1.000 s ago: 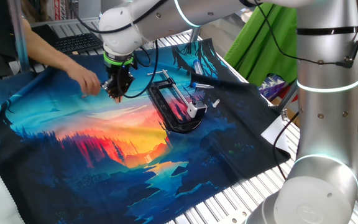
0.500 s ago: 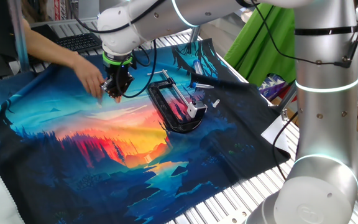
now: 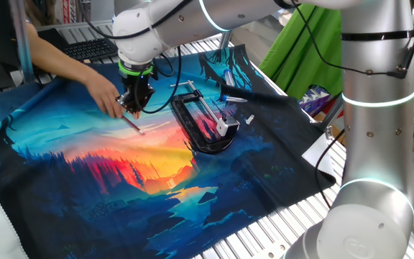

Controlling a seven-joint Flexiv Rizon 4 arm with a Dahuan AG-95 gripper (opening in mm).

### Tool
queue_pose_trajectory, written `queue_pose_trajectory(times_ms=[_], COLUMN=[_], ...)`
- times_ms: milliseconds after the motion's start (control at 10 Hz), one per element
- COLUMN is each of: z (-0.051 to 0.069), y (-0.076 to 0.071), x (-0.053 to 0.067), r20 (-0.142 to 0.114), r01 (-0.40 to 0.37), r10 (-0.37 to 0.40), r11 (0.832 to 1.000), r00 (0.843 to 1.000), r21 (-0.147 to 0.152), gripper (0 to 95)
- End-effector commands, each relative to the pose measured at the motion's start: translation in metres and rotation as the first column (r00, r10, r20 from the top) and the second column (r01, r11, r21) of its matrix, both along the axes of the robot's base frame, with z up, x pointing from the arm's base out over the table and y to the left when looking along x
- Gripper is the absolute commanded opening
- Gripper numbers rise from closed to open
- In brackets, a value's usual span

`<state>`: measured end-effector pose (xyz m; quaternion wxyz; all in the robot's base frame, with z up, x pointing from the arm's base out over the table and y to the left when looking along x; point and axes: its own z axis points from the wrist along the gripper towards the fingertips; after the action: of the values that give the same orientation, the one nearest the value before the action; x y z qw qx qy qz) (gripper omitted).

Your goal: Insert the pencil into the pencil sharpener

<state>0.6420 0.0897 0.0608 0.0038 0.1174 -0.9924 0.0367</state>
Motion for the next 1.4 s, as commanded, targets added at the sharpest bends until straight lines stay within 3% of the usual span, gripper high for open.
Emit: queue_pose_trajectory(times_ms=[100,700,900,1000,1400], z=[0.0009,0.0007,0.0005,0.0006,-0.0041], y=[0.0007,0.0019,0.0023,0.0025,0.0053], x=[-0.0012,-0.0029,-0.003,-0.0031,-0.0017], r20=[-0.001,-0.002,0.01,0.016,0.011], r01=[0.005,-0.003,-0.006,-0.008,-0.008], r10=[-0.005,0.003,0.006,0.008,0.008], r11=[1.0,1.0,1.0,1.0,1.0], r00=[1.0,1.0,1.0,1.0,1.0], r21=[-0.004,-0.007,-0.006,-0.009,-0.014], gripper=[0.0,0.0,0.0,19.0,19.0])
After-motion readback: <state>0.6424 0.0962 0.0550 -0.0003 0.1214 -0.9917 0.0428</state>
